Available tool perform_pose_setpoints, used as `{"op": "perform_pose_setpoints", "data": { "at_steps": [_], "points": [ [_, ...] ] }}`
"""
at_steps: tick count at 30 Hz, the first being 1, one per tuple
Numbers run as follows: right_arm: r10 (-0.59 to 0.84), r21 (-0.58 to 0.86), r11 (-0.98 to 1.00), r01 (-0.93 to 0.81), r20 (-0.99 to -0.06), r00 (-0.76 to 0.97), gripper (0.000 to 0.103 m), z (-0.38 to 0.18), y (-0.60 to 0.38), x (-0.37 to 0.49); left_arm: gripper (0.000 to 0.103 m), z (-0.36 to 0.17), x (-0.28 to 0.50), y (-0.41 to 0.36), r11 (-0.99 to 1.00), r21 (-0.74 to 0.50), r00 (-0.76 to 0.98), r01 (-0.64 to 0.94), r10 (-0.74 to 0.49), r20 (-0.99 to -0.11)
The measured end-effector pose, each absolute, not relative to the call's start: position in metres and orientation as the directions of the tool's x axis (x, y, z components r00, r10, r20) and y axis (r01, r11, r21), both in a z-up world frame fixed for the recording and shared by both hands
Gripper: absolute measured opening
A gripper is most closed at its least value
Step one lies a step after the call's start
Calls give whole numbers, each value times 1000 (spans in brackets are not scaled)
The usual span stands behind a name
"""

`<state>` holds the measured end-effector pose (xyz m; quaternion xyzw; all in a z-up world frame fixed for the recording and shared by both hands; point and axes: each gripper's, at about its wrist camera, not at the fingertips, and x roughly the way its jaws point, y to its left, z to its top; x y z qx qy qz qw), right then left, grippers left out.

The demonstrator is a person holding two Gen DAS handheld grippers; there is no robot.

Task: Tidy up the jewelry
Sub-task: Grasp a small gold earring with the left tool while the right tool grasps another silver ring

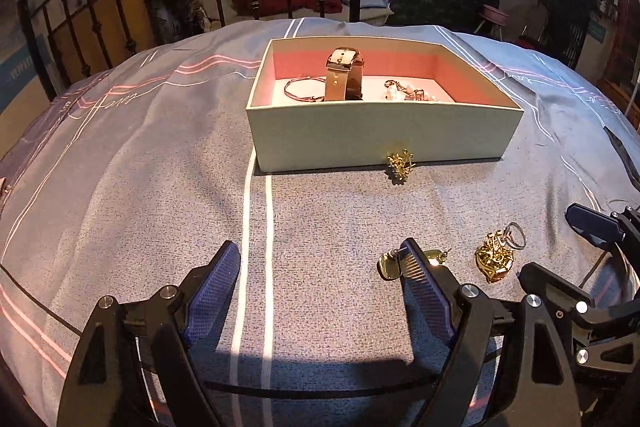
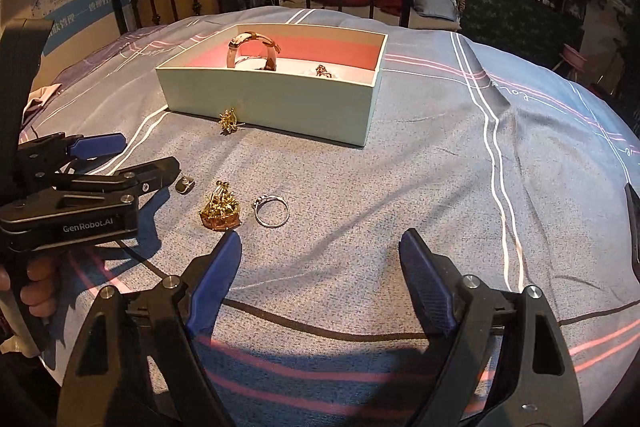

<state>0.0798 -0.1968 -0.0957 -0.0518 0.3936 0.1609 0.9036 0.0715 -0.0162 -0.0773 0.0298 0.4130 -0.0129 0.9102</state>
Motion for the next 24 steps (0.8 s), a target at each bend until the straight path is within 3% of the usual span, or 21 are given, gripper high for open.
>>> {"op": "perform_pose_setpoints", "data": {
  "at_steps": [7,9,12,14,19,21,24],
  "points": [
    [242,8,935,-353,-743,624,81,-94,-189,88,76,-76,66,-19,996,45,659,77,-17,-752],
    [245,2,931,-366,-745,621,76,-94,-186,89,65,-76,66,-23,995,46,664,92,-27,-748],
    [248,-9,923,-384,-750,613,70,-93,-180,92,40,-75,62,-28,990,46,674,130,-54,-737],
    [256,-9,917,-399,-753,606,65,-92,-176,95,15,-75,61,-31,989,58,680,138,-52,-732],
    [303,21,895,-446,-762,572,40,-93,-168,98,11,-75,60,-23,992,-1,680,129,-90,-728],
    [329,52,891,-450,-757,565,26,-93,-168,97,11,-74,60,-21,992,-12,682,125,-95,-726],
    [344,68,891,-449,-746,570,20,-93,-169,93,11,-74,59,-21,992,-14,687,125,-96,-720]
  ]
}}
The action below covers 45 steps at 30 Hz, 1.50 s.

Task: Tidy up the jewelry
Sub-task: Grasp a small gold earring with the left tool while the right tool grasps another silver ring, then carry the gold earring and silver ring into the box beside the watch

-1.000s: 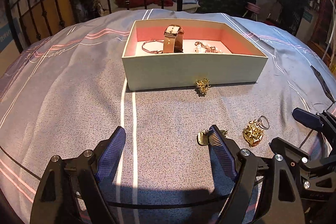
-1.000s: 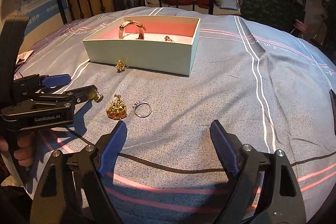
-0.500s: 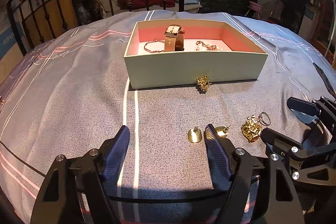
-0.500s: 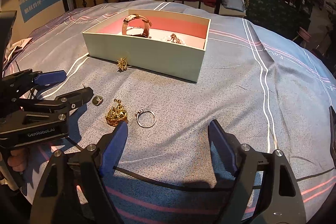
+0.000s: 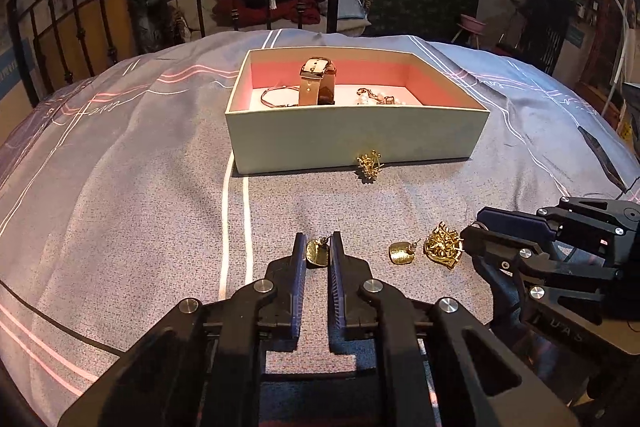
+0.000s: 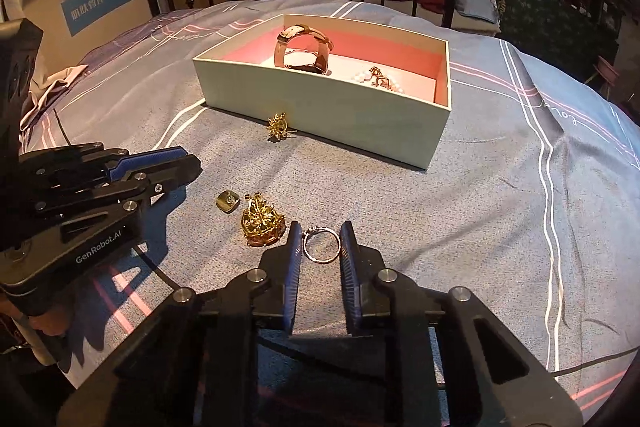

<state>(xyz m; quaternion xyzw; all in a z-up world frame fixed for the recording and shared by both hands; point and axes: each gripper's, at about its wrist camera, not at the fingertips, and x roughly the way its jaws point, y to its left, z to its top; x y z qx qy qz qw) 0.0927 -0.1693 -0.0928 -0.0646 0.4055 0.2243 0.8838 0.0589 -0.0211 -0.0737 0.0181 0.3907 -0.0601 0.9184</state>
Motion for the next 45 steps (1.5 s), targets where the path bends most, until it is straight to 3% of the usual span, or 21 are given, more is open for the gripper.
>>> {"op": "perform_pose_setpoints", "data": {
  "at_steps": [11,26,36,45],
  "points": [
    [384,107,896,-430,-672,633,20,-78,-180,78,11,-51,50,-12,988,-69,747,136,-148,-648],
    [405,129,893,-431,-647,646,20,-71,-184,79,11,-47,56,-19,987,-80,739,140,-158,-655],
    [416,106,888,-447,-598,685,20,-36,-175,113,11,-13,92,-20,986,-85,786,141,-164,-596],
    [379,104,907,-408,-623,684,20,-32,-167,167,11,-13,149,-35,986,-86,721,146,-166,-673]
  ]
}}
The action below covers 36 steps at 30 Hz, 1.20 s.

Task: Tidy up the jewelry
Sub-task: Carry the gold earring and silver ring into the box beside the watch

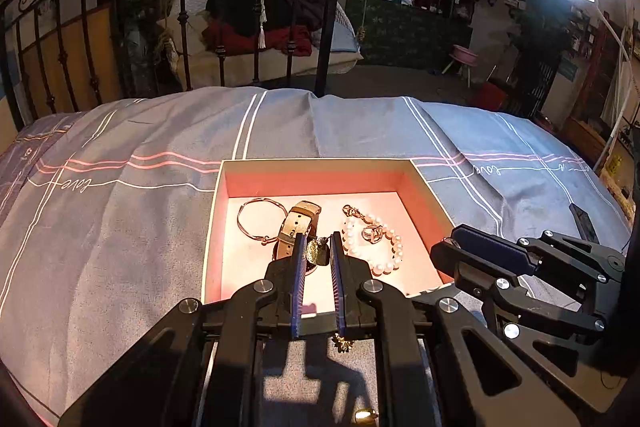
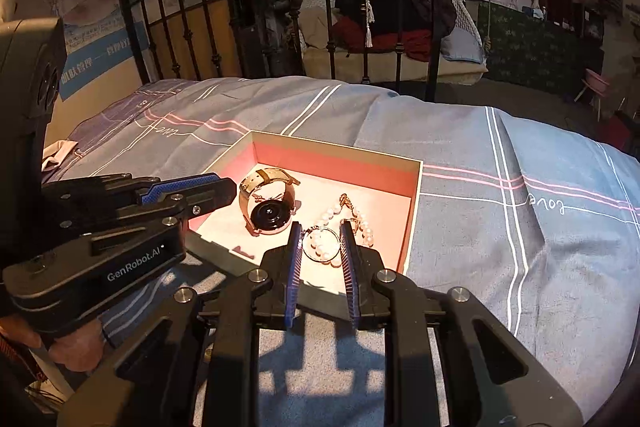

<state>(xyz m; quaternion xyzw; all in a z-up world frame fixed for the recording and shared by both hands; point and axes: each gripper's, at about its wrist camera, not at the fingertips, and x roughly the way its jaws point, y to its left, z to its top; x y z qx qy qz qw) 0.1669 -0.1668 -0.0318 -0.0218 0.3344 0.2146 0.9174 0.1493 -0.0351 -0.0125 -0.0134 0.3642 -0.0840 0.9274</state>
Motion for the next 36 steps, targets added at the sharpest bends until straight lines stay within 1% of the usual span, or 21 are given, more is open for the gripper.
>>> {"op": "perform_pose_setpoints", "data": {
  "at_steps": [7,12,30,36],
  "points": [
    [350,77,907,-413,-682,642,20,-44,-155,193,11,-30,174,-37,986,-87,644,145,-161,-748],
    [328,65,908,-414,-725,606,20,-52,-147,207,11,-38,184,-36,987,-76,619,139,-146,-772],
    [306,76,913,-400,-777,550,20,-71,-138,231,11,-55,200,-37,992,-65,579,113,-118,-806],
    [297,70,916,-395,-781,549,20,-72,-139,235,11,-59,203,-37,993,-55,570,106,-106,-815]
  ]
}}
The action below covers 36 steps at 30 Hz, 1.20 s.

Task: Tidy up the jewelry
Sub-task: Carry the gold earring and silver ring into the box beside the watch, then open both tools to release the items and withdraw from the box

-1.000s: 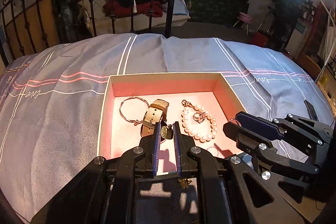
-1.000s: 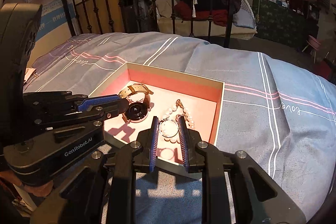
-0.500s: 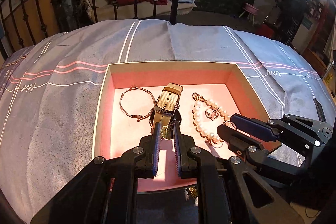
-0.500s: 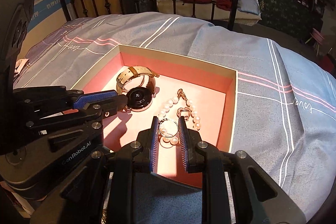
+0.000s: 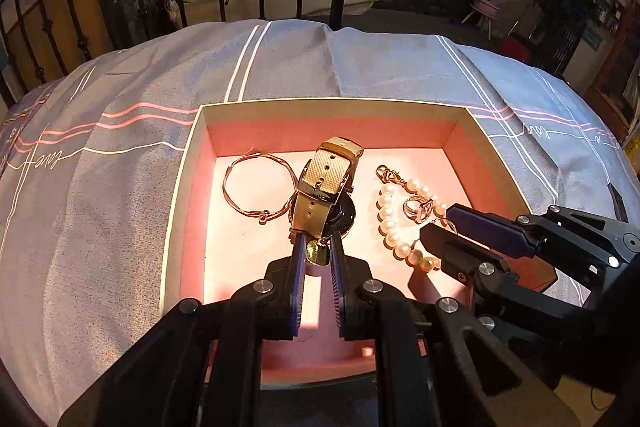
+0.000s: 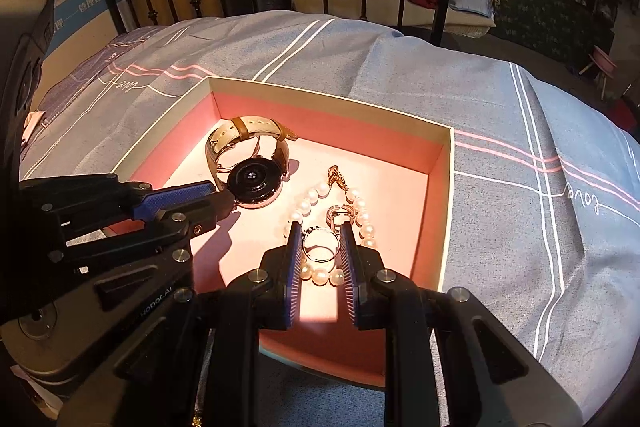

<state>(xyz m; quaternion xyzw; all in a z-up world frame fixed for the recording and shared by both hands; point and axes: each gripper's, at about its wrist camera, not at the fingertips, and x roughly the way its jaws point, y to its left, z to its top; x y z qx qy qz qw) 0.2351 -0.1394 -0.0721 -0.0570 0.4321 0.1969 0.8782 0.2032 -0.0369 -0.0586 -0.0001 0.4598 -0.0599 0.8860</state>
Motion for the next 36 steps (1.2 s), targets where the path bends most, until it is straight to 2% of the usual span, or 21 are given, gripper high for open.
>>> {"op": "perform_pose_setpoints", "data": {
  "at_steps": [6,10,11,12,13,14,15,16,21,31,36],
  "points": [
    [304,69,913,-403,-774,556,20,-72,-141,231,12,-60,205,-34,994,-60,565,88,-100,-819],
    [301,68,918,-391,-762,574,23,-67,-145,225,27,-52,201,-33,992,-76,586,101,-121,-801],
    [301,70,921,-384,-752,586,28,-64,-148,222,31,-48,198,-32,992,-74,599,101,-120,-791],
    [301,74,926,-371,-740,601,38,-60,-153,218,34,-43,194,-31,992,-77,614,99,-121,-780],
    [305,84,929,-361,-726,616,45,-56,-159,214,41,-38,190,-27,992,-86,628,92,-125,-768],
    [311,94,932,-351,-708,634,59,-50,-165,208,50,-33,185,-23,991,-103,640,87,-135,-756],
    [316,103,933,-344,-689,652,68,-45,-172,200,56,-28,179,-18,988,-126,652,86,-151,-743],
    [322,108,934,-342,-672,667,68,-41,-178,192,60,-24,171,-14,986,-146,665,84,-164,-728],
    [327,110,935,-337,-638,697,68,-39,-197,143,61,-24,126,-8,979,-176,683,104,-199,-703],
    [378,191,918,-347,-686,622,68,-90,-215,77,62,-65,68,-28,980,-86,631,180,-182,-754],
    [374,166,915,-368,-689,621,68,-91,-205,73,62,-74,65,-34,979,-42,630,198,-160,-760]
  ]
}}
